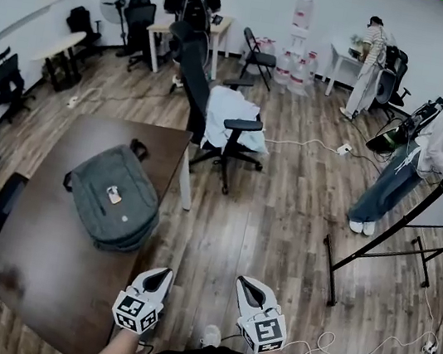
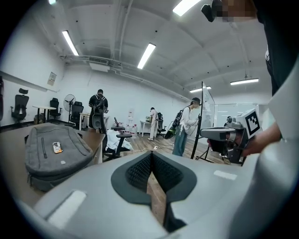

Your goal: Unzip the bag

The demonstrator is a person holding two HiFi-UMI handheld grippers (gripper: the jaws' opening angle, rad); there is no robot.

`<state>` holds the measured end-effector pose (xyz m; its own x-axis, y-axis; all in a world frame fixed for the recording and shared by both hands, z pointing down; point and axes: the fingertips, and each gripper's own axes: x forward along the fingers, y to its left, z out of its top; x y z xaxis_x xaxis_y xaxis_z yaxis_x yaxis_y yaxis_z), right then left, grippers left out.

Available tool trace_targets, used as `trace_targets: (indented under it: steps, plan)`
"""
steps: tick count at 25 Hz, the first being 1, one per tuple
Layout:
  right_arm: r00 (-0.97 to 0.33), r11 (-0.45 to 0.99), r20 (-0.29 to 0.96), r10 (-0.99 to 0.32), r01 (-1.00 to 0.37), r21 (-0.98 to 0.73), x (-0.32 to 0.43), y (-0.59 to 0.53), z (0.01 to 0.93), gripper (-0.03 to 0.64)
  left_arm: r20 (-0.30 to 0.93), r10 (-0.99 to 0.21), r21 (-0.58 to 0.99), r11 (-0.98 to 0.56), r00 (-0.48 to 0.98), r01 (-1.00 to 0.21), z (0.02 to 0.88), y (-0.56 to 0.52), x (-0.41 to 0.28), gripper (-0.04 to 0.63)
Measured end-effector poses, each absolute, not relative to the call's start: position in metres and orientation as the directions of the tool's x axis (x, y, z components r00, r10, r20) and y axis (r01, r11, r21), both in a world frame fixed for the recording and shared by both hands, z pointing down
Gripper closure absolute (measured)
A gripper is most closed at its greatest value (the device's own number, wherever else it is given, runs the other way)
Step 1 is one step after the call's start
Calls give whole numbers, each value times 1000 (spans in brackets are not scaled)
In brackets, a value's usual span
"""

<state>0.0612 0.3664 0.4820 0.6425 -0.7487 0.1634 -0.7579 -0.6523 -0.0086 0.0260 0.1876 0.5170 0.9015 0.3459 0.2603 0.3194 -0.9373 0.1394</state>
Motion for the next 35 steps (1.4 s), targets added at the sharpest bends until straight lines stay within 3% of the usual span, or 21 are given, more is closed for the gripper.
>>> trace_targets:
  steps: [9,21,35]
  plan:
    - [560,-570,178,-809,-822,-4,130,331,490,615,267,236,126,-970,934,209,519,148,76,575]
    - [421,-428,170,-891,-904,-8,179,193,483,615,270,140,148,-984,953,103,512,45,108,575]
    - [176,-175,191,-966,-984,20,171,39,484,615,263,-54,169,-980,963,-101,532,-76,76,575]
